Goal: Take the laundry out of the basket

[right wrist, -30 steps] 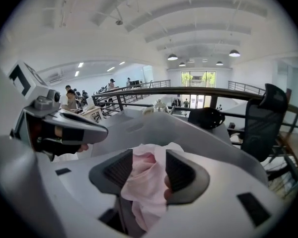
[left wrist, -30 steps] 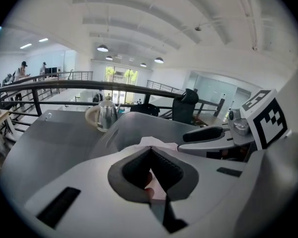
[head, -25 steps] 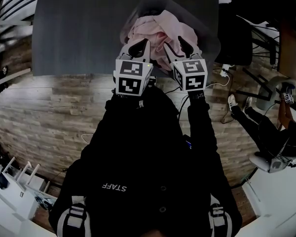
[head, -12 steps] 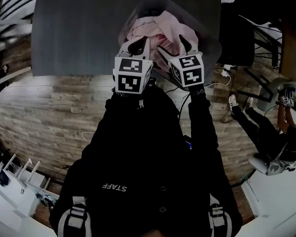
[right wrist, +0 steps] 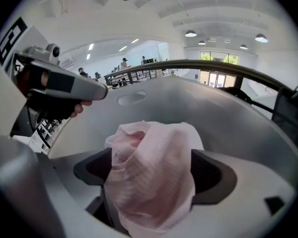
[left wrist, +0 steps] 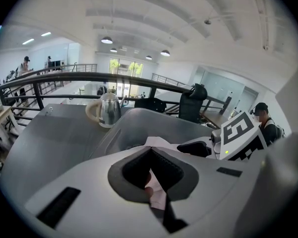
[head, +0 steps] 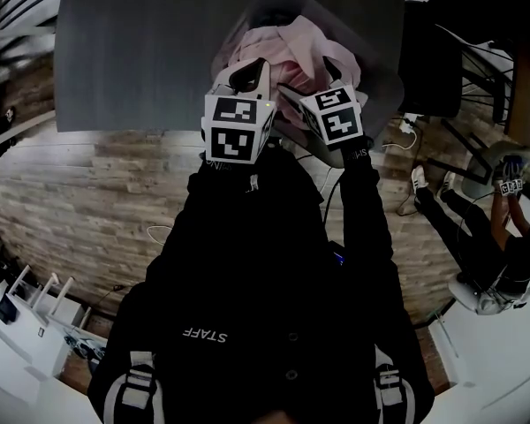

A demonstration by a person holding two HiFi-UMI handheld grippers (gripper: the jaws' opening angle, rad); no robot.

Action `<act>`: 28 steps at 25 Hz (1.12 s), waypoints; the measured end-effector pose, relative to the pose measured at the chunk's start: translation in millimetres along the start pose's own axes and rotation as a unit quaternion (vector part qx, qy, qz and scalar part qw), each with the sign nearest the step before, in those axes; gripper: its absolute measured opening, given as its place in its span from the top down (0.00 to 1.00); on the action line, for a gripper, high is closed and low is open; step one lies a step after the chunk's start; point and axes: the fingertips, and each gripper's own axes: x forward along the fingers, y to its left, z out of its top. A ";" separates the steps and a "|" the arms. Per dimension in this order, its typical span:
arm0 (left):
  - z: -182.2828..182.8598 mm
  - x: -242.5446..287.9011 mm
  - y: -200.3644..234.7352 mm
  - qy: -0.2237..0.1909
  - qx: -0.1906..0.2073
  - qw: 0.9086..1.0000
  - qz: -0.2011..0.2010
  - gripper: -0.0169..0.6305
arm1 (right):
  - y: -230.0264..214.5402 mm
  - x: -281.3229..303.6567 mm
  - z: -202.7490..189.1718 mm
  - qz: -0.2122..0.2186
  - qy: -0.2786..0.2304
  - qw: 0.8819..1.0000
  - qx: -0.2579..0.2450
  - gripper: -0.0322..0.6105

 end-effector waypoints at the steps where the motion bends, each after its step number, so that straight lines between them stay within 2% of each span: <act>1: 0.0 0.5 1.4 0.003 0.003 1.000 0.002 0.98 | -0.2 4.2 -0.9 0.002 0.004 1.000 0.000 0.19; 4: 1.7 1.6 2.2 0.005 0.002 1.000 0.003 0.98 | -0.1 16.4 -3.2 0.013 0.013 1.000 -0.001 0.12; 7: 2.3 2.3 4.3 0.007 0.005 1.000 0.008 0.98 | -1.0 29.1 -20.5 0.022 0.049 0.999 -0.007 0.07; 11: 0.6 0.9 8.7 0.008 0.003 1.000 0.011 0.98 | -1.8 46.0 -33.0 0.020 0.072 0.997 -0.002 0.07; 19: 0.2 -0.2 9.9 0.003 0.002 1.000 0.014 0.98 | -1.7 60.0 -40.9 0.012 0.080 0.997 -0.001 0.09; 25: 0.6 -3.3 7.4 -0.005 -0.015 1.000 0.008 0.98 | 0.4 59.1 -41.4 0.009 0.076 0.997 -0.028 0.39; 28: 0.5 -7.5 5.5 -0.009 -0.016 1.000 0.007 0.98 | 0.8 55.8 -40.7 0.004 0.070 0.997 -0.038 0.50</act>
